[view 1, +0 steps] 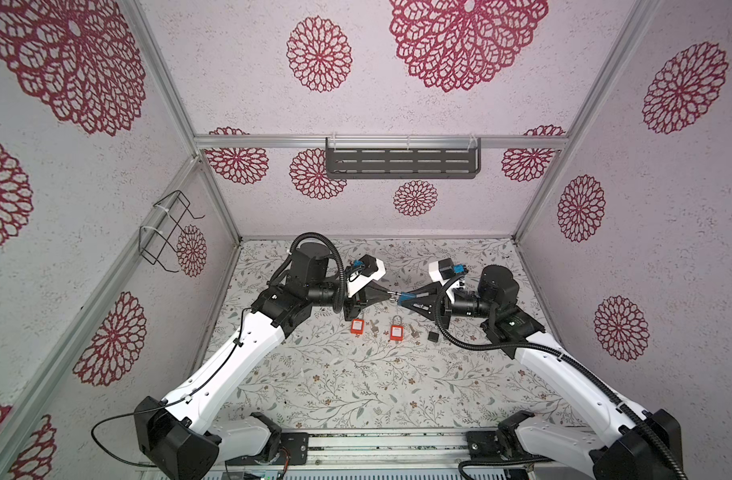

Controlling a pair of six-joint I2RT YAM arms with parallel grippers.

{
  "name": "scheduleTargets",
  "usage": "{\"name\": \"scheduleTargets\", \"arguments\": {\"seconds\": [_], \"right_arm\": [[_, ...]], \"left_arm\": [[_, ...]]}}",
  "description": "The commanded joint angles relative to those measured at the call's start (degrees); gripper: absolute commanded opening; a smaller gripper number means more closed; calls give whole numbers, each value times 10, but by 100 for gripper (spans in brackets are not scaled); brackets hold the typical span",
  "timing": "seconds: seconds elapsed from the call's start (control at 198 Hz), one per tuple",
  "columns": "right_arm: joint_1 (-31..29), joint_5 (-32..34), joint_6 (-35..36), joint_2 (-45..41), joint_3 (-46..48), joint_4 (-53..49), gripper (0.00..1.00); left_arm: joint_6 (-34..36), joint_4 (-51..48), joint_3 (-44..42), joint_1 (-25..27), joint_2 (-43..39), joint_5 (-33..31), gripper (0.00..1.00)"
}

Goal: Lock with the key

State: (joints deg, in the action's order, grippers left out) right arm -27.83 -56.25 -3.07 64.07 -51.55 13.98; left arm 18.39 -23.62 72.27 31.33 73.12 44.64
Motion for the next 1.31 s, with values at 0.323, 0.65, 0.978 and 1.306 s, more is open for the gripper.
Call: {"name": "scheduleTargets", "arguments": {"seconds": [0.323,0.65,0.978,1.306], "right_arm": [[2,-23,55,21,-23,20,0],[0,-18,63,30,-17,74,0],[-3,-50,-18,51,-9,143,0],[-5,-27,17,59,-18,149,0]], "left_arm": [[-13,-11,23,-4,16,47,0],[-24,-11,17,-4,28,64,0],[19,-36,26,28,42,8,0],[-15,-17,26,34,59,44,0]]}}
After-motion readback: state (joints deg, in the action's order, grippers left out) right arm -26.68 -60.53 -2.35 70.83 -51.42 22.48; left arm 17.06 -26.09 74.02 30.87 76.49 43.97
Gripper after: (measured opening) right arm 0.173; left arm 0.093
